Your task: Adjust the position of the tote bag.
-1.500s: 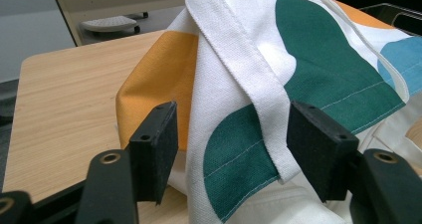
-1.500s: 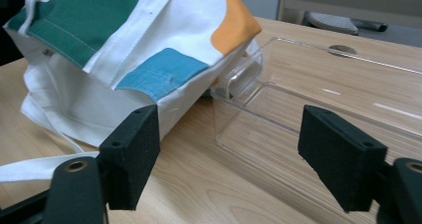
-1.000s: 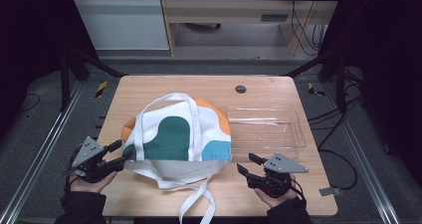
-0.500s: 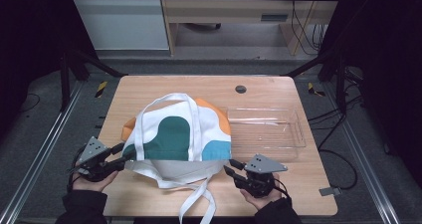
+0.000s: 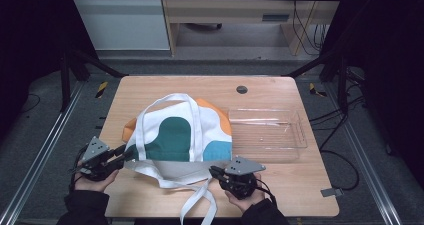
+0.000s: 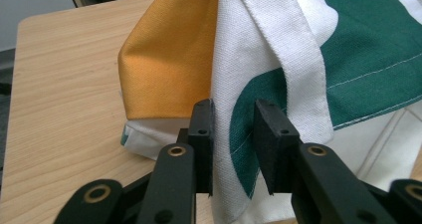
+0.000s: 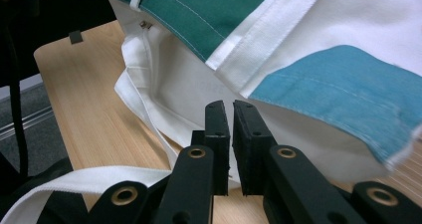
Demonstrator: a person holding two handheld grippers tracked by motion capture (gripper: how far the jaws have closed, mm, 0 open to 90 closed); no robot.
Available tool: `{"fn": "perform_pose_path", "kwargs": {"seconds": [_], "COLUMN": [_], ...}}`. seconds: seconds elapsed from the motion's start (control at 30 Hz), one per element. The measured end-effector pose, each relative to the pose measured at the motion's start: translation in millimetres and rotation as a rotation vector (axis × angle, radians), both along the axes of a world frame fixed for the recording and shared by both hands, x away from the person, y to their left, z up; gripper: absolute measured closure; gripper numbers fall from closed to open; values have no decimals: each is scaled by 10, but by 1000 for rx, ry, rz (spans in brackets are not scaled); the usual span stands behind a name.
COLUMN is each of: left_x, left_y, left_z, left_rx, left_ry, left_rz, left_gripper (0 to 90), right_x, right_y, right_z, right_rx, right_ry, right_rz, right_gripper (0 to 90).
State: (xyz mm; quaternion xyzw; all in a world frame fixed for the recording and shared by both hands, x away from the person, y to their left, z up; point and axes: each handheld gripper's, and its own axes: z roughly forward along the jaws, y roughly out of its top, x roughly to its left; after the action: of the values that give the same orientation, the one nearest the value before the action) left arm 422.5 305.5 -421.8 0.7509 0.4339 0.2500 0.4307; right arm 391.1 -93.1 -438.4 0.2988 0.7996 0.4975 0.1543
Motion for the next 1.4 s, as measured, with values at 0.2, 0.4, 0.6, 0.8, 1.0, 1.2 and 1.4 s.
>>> {"fn": "perform_pose_path", "kwargs": {"seconds": [0.2,0.4,0.6,0.8,1.0,1.2,1.4], "left_x": [13,5,3,1,1,2,6], "left_y": [-10,-15,-14,-16,-16,-18,-19], "left_z": [4,10,11,11,10,10,8], "left_rx": [6,0,-6,-10,-13,-15,-14], "left_ry": [1,-5,-4,-5,-3,-3,-1], "left_rz": [2,-1,-2,1,1,-3,-5], "left_gripper": [798,816,818,817,817,815,813], "right_x": [41,69,105,155,201,189,151], "right_y": [105,211,365,379,368,374,334], "right_z": [-31,-104,-248,-335,-335,-255,-147], "right_rx": [2,3,-31,-77,-85,-72,-25], "right_ry": [-14,-8,15,19,5,-28,-72], "right_rz": [-12,-39,-58,-124,-171,-175,-159], "right_gripper": [900,900,900,900,900,900,900]}}
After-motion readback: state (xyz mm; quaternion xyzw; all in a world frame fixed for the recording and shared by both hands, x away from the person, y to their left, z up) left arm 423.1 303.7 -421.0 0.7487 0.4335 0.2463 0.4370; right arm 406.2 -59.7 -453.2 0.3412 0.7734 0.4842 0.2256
